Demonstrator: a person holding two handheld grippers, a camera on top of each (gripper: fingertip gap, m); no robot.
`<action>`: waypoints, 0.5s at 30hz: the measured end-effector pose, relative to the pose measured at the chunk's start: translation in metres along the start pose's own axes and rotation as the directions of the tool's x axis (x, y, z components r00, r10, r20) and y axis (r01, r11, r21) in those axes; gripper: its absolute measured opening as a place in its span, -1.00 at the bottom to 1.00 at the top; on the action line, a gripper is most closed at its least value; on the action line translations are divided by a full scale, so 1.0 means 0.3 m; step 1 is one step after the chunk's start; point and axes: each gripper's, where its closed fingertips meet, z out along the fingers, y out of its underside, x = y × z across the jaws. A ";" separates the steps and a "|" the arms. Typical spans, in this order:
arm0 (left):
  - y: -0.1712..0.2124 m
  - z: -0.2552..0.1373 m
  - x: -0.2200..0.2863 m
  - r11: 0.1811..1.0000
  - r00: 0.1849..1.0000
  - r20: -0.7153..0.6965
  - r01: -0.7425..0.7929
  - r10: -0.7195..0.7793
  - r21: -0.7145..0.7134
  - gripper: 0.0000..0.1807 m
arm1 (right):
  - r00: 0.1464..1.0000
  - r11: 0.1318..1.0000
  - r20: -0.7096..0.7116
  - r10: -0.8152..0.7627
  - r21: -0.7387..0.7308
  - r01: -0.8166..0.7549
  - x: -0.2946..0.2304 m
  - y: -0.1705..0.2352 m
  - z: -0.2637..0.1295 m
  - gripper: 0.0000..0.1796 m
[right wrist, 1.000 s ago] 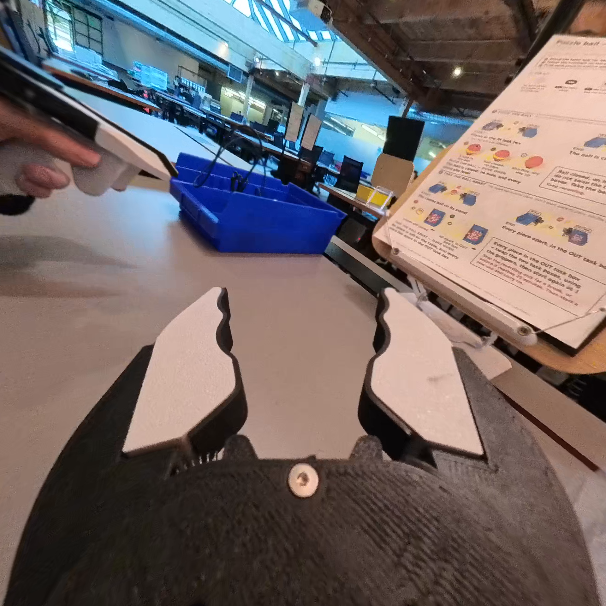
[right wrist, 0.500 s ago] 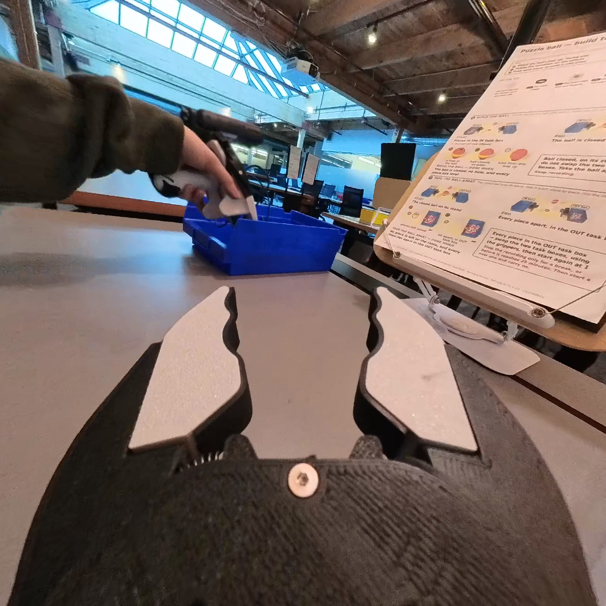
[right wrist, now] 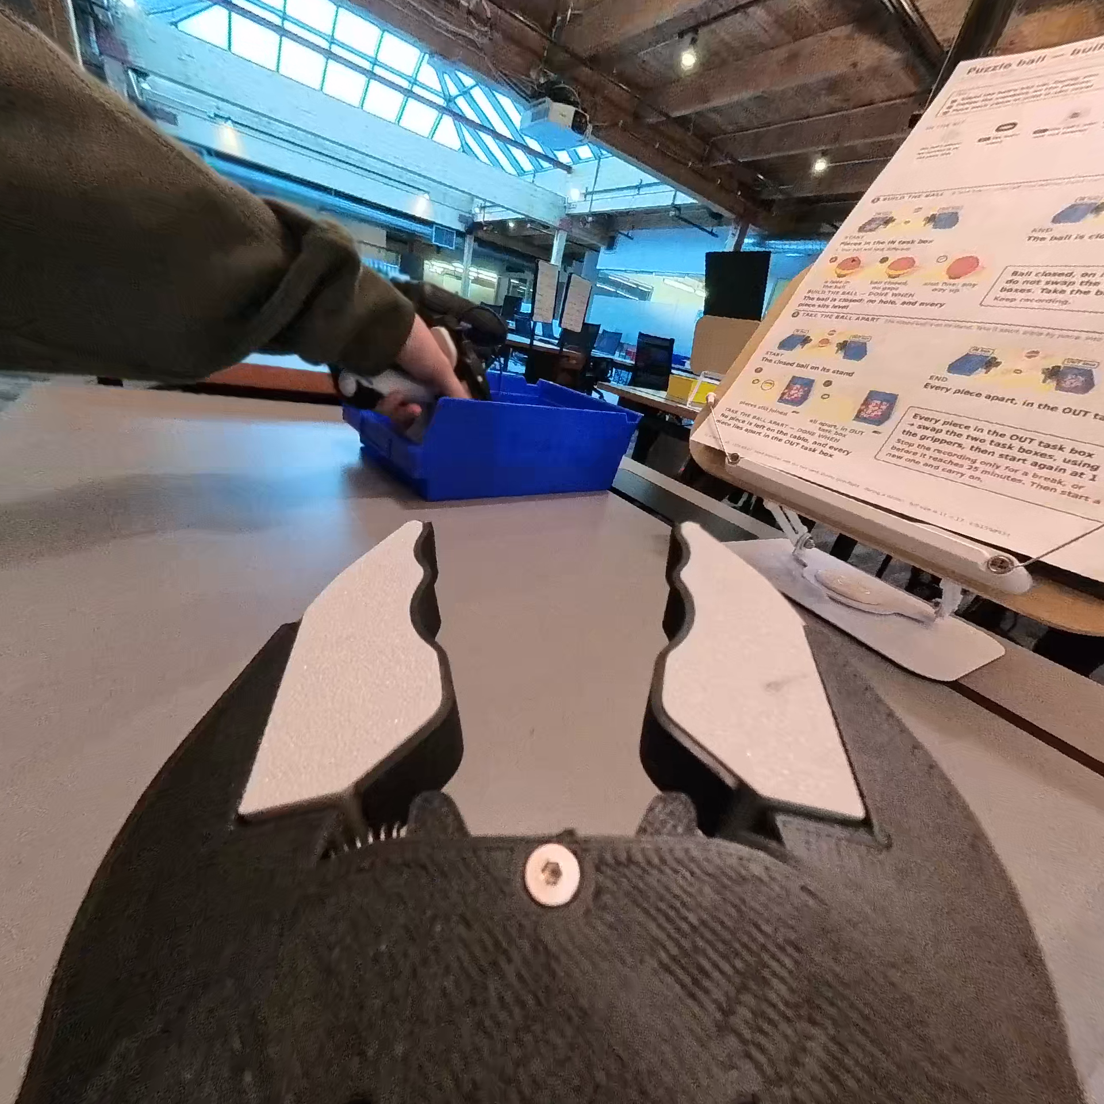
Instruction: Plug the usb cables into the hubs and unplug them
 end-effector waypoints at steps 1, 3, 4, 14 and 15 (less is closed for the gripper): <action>-0.005 0.001 -0.002 1.000 1.000 0.010 -0.023 0.023 0.020 -0.34 | 1.000 1.000 0.001 0.000 -0.002 0.000 0.000 0.001 0.001 -0.18; -0.009 0.002 -0.003 0.993 0.994 0.022 -0.109 0.108 0.046 -0.35 | 1.000 1.000 0.004 0.001 -0.007 -0.001 -0.001 0.003 0.003 -0.19; -0.003 0.000 -0.005 0.984 0.985 0.029 -0.172 0.170 0.050 -0.35 | 1.000 1.000 0.004 0.002 -0.008 -0.002 0.000 0.004 0.004 -0.19; -0.067 -0.282 0.019 0.819 0.851 0.253 -0.517 0.460 0.248 -0.39 | 1.000 1.000 0.001 0.005 -0.003 -0.005 0.001 0.002 0.001 -0.22; -0.059 -0.310 0.019 0.781 0.800 0.311 -0.585 0.513 0.217 -0.40 | 1.000 1.000 0.002 0.000 -0.007 0.000 -0.001 0.003 0.002 -0.22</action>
